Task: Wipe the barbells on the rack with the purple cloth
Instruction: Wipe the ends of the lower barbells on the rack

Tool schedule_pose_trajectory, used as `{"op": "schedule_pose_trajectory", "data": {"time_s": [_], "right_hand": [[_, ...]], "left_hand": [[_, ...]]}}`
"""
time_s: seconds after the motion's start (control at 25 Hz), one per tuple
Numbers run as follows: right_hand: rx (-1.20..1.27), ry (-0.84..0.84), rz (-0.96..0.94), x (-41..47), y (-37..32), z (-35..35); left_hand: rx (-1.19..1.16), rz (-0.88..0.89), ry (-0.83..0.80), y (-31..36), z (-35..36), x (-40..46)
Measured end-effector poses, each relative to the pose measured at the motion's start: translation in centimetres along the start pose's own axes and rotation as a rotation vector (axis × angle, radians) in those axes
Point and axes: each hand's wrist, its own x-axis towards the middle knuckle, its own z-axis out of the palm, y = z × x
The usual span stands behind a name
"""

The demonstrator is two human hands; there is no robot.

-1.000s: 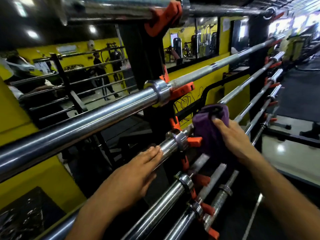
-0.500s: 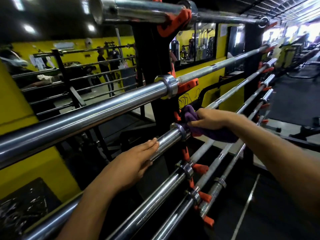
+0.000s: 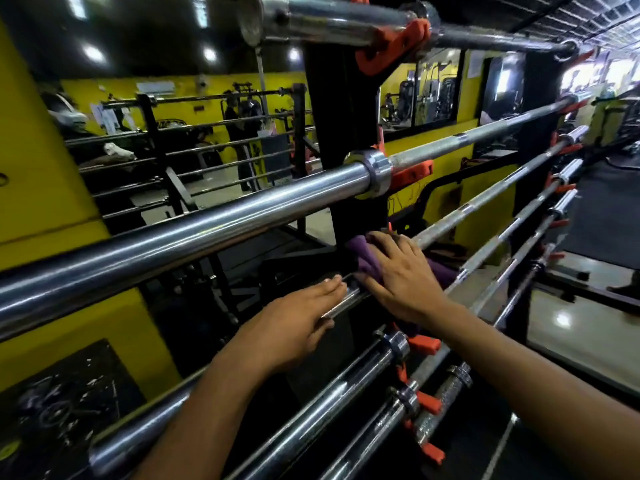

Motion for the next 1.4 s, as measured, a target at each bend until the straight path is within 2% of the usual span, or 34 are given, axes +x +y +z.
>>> {"op": "schedule_pose_trajectory", "data": {"time_s": [0.08, 0.16, 0.24, 0.32, 0.4, 0.48, 0.52, 0.56, 0.6, 0.68, 0.8, 0.88, 0.92, 0.96, 1.12, 1.2, 1.28, 1.32, 1.4], "right_hand": [[-0.099, 0.015, -0.008, 1.6, -0.2, -0.1], [-0.147, -0.129, -0.045, 3.9, -0.5, -1.7], [-0.171, -0.391, -0.121, 6.7, -1.8, -3.5], [-0.122, -0.653, -0.075, 9.0, -3.2, -3.2], [-0.198, -0.938, 0.011, 11.2, -3.6, -2.6], [-0.156, -1.134, 0.087, 12.5, -3.8, -1.1], [-0.127, -1.175, 0.093, 12.8, -3.9, -0.8], [-0.134, -1.161, 0.060, 12.5, -4.2, -1.4], [-0.142, -1.076, 0.033, 12.0, -4.5, -1.8], [-0.136, -0.727, 0.005, 9.9, -4.4, -2.5], [-0.063, -0.125, 0.079, 4.3, -3.2, -2.3], [-0.064, 0.075, 0.035, 1.8, -2.7, -1.1], [-0.075, 0.072, 0.025, 2.0, -2.7, -0.9], [-0.092, -0.032, 0.049, 3.0, -2.8, -1.4], [-0.097, -0.769, 0.120, 10.3, -3.8, -2.3], [-0.121, -0.920, 0.053, 12.3, -4.4, -1.8], [-0.164, -0.845, 0.061, 11.6, -4.2, -1.3], [-0.174, -0.688, 0.089, 10.5, -3.9, -1.1], [-0.123, -0.224, 0.188, 7.0, -3.0, -0.9]], "left_hand": [[0.013, -0.001, -0.003, -0.1, 0.1, 0.1], [0.012, 0.003, 0.004, -0.2, -0.1, 0.2], [0.037, -0.003, -0.004, 0.1, -0.2, 0.0], [0.072, 0.004, -0.010, 0.4, 0.0, -0.2], [0.116, 0.018, -0.019, 0.8, 0.4, -0.4], [0.133, 0.023, -0.031, 0.8, 0.4, -0.4], [0.124, 0.022, -0.034, 0.8, 0.3, -0.4], [0.111, 0.027, -0.034, 0.6, 0.2, -0.3], [0.094, 0.036, -0.032, 0.4, 0.1, -0.3], [0.069, 0.056, -0.020, 0.0, 0.1, -0.3], [0.069, 0.047, -0.015, -0.1, 0.4, -0.2], [0.077, 0.030, -0.025, 0.0, 0.4, -0.1], [0.079, 0.026, -0.020, 0.1, 0.3, 0.0], [0.080, 0.018, -0.023, 0.2, 0.2, 0.0], [0.106, 0.007, -0.058, 0.7, -0.2, -0.3], [0.107, 0.012, -0.058, 0.8, -0.2, -0.4], [0.100, 0.013, -0.063, 0.6, -0.2, -0.3], [0.099, 0.014, -0.064, 0.5, -0.3, -0.3], [0.088, 0.017, -0.049, 0.4, -0.3, -0.2]]}}
